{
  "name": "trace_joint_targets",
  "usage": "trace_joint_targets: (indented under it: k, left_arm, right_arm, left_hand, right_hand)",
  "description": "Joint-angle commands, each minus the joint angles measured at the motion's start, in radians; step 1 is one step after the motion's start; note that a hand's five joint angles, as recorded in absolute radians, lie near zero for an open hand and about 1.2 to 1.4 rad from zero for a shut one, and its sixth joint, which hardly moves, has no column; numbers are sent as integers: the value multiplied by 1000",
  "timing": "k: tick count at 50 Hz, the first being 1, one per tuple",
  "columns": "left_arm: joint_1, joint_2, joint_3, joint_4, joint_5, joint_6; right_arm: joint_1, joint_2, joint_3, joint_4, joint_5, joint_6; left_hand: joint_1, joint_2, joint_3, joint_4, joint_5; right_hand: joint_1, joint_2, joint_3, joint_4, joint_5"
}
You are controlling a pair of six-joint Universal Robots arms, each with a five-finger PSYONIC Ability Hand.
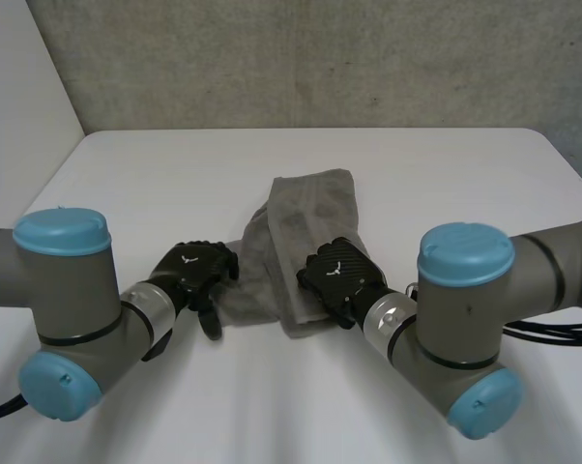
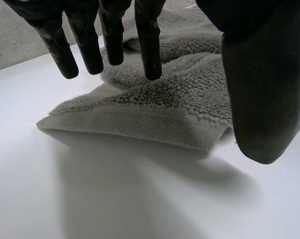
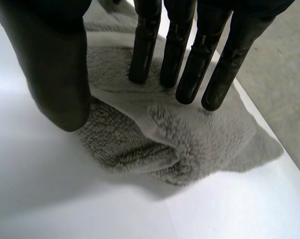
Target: Fold the towel.
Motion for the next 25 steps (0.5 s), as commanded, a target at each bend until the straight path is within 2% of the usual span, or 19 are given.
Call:
trace_joint_targets:
  k: [1, 2, 3, 4, 5, 8, 10, 11, 13, 14, 16, 22, 23, 25]
  left_arm:
    - [-12, -37, 7, 59, -2, -1]
    - [-12, -37, 7, 59, -2, -1]
    - [-16, -48, 10, 68, -2, -1]
    - [-20, -57, 12, 71, -3, 1]
    - [-20, -57, 12, 71, -3, 1]
    - [-29, -66, 18, 75, -2, 1]
    - [-36, -77, 19, 84, -2, 1]
    - [-36, -77, 19, 84, -2, 1]
    - [-36, -80, 19, 94, -2, 1]
    - [-38, -82, 19, 104, -3, 1]
    - [-38, -85, 19, 110, -3, 1]
    - [-38, -82, 19, 113, -5, -1]
    - [-38, -77, 18, 111, -6, -2]
    - [-38, -73, 16, 111, -6, -2]
  right_arm:
    - [0, 56, -27, -66, 56, 56]
    - [-2, 61, -37, -67, 61, 58]
    - [-2, 61, -38, -67, 61, 58]
    - [-2, 64, -45, -67, 73, 65]
    - [-7, 62, -51, -69, 93, 80]
    - [-13, 59, -61, -69, 131, 111]
    - [-26, 46, -82, -75, 230, 226]
    - [-27, 45, -82, -75, 231, 226]
    - [-100, 20, -100, -78, 347, 385]
    - [-100, 19, -100, -78, 348, 386]
    - [-170, 16, -111, -73, 422, 473]
    - [-270, 18, -105, -78, 473, 493]
    - [-290, 19, -107, -75, 470, 495]
    - [-301, 19, -110, -70, 470, 501]
  left_hand:
    - [-49, -45, -50, -50, -7]
    - [-49, -45, -50, -50, -7]
    - [-46, -42, -47, -47, -4]
    - [-43, -39, -44, -44, -1]
    - [-43, -39, -44, -44, -1]
    - [-37, -33, -38, -38, 4]
    - [-17, -13, -18, -18, 25]
    - [-17, -13, -18, -18, 25]
    - [1, 5, 0, 0, 43]
    - [7, 11, 6, 6, 48]
    - [13, 17, 12, 11, 54]
    - [115, 119, 114, 114, 157]
    - [147, 151, 146, 146, 189]
    - [200, 204, 199, 199, 242]
  right_hand:
    - [274, 270, 272, 274, 273]
    - [408, 405, 406, 408, 407]
    - [409, 406, 408, 409, 408]
    - [593, 589, 591, 592, 592]
    - [666, 663, 664, 666, 665]
    - [667, 663, 665, 667, 666]
    - [667, 663, 665, 667, 666]
    - [667, 663, 665, 667, 666]
    - [667, 663, 665, 667, 666]
    - [667, 663, 665, 667, 666]
    - [667, 663, 665, 667, 666]
    - [667, 663, 665, 667, 666]
    - [578, 574, 576, 577, 577]
    - [544, 541, 543, 544, 543]
